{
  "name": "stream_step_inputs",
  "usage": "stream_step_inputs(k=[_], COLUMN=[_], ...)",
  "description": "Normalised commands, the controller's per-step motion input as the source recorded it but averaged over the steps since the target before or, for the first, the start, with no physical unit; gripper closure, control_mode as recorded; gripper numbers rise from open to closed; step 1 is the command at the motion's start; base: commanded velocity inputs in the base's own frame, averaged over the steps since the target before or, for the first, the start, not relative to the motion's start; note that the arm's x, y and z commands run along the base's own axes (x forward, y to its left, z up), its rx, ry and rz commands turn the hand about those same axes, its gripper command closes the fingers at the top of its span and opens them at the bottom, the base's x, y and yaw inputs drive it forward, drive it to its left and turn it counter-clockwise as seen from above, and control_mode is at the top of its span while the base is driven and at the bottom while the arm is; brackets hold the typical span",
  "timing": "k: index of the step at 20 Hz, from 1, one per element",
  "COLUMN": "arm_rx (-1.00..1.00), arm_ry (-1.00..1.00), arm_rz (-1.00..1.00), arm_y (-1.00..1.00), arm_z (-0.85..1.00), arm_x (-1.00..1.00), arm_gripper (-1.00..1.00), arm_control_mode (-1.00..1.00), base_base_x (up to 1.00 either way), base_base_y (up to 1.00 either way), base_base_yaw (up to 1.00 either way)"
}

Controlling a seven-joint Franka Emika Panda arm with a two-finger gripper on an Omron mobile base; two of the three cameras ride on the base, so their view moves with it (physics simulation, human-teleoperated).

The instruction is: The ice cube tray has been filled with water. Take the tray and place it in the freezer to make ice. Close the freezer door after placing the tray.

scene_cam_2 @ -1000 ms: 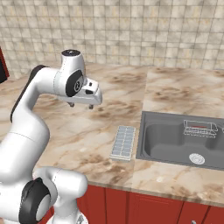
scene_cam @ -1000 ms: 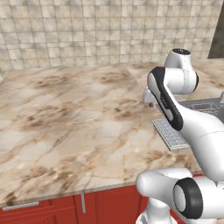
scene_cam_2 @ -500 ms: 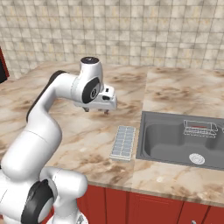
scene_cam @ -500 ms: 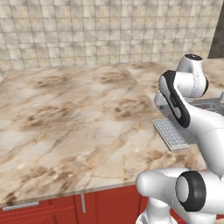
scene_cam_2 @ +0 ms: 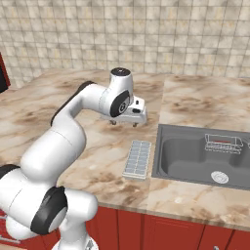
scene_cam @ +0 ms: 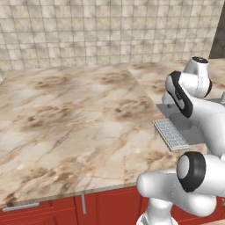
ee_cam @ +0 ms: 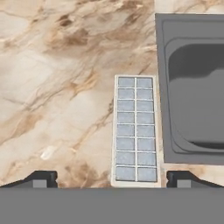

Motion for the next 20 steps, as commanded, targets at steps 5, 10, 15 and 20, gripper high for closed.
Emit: stream_step_inputs(k=[5, 10, 15, 20], arm_rx=[0.00, 0.00, 0.00, 0.00], arm_ry=[0.02, 0.01, 0.00, 0.00], arm_rz=[0.00, 0.05, 0.07, 0.07], arm_y=[-0.31, -0.06, -0.07, -0.11], arm_z=[-0.12, -0.19, -0.44, -0.44], arm_x=[0.50, 0.65, 0.60, 0.55], arm_gripper=[-1.00, -1.00, -1.00, -1.00], arm_control_mode=[-1.00, -1.00, -1.00, -1.00], base_base_x=[0.00, 0.00, 0.00, 0.00], base_base_y=[0.00, 0.00, 0.00, 0.00], base_base_yaw=[0.00, 0.00, 0.00, 0.00])
